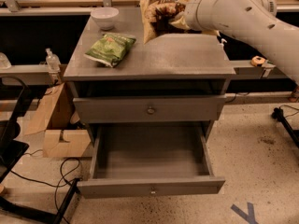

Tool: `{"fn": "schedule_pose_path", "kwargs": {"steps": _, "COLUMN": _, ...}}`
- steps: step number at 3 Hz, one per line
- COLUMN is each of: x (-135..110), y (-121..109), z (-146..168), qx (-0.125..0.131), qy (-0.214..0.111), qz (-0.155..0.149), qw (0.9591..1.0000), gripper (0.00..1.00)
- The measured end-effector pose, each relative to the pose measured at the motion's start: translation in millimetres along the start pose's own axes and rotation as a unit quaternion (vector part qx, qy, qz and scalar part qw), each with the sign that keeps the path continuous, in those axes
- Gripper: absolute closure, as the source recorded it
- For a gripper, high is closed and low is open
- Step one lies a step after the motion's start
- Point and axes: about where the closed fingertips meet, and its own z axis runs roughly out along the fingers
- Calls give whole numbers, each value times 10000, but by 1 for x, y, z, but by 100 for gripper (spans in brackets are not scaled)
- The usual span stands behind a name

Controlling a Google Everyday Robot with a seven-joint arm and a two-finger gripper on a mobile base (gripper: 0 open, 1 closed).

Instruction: Pick brown chip bag from middle drawer and place on counter

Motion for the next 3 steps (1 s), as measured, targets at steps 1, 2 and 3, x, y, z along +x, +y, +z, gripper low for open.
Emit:
{"fn": "schedule_pose_path", "kwargs": {"steps": 1, "x": -2, "y": 1, "z": 1, "qx": -12, "qy": -12, "qz": -2, "qw": 10000, "gripper": 4}}
{"fn": "schedule_pose_path", "kwargs": {"steps": 2, "x": -2, "y": 2, "z": 2, "qx": -16, "qy": -16, "qz": -3, "qw": 10000, "gripper": 0}}
{"fn": "schedule_pose_path", "kwargs": {"steps": 3, "x": -2, "y": 2, "z": 2, "qx": -16, "qy": -16, "qz": -3, "qw": 10000, "gripper": 0}}
